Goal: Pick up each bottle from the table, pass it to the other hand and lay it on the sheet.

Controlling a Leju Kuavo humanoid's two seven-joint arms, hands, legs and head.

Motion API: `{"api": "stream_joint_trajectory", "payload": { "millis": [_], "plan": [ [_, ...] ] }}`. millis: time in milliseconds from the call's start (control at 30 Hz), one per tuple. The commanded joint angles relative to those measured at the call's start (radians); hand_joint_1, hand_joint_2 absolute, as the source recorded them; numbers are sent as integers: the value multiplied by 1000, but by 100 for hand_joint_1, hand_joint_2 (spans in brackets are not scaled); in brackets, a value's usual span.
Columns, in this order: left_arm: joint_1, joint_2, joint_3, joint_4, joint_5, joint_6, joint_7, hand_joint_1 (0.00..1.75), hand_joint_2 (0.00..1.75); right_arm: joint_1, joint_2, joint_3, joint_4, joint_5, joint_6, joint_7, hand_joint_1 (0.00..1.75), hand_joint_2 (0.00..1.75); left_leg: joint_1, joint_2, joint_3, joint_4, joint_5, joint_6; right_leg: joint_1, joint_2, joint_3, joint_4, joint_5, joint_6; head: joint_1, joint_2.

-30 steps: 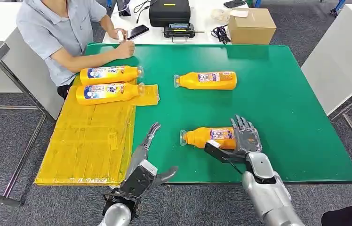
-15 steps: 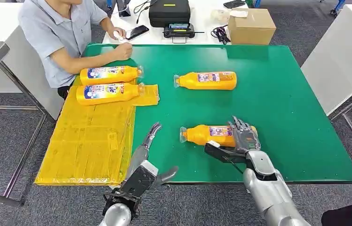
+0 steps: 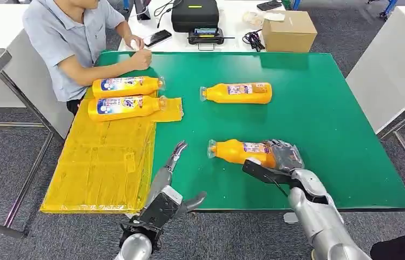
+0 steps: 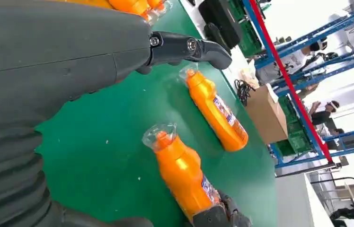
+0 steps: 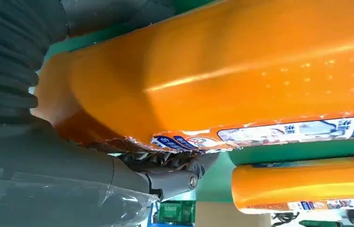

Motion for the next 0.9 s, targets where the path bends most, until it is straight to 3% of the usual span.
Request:
{"api": "stream_joint_trajectory", "payload": {
  "millis": [33,267,467,567,900],
  "plan": [
    [-33,-9,4,82,95,1,-41,0,175,88,14,-35,-99,-284,147,-111,175,175,2,-2,4,-1,-1,-2,2,-2,5,-2,-1,-3,0,0],
    [-34,-16,16,101,172,2,-50,0,175,107,24,-25,-162,-318,149,-105,175,175,1,2,4,-1,0,-2,1,-1,4,-1,-1,-2,0,0],
    [-37,-26,39,185,616,-106,54,0,175,142,95,52,-359,-332,36,-144,175,175,1,3,3,0,-1,-2,1,1,3,0,-1,-2,0,0],
    [-58,-5,14,209,740,-87,17,0,175,136,119,97,-400,-332,-25,-142,175,175,0,6,2,-1,-1,-2,0,5,1,0,0,-3,0,0],
    [-111,32,-69,197,915,-70,-3,0,175,148,124,179,-363,-423,-74,-194,175,175,0,1,-2,-1,0,-1,0,0,-2,0,-1,-2,0,0]
  ]
}}
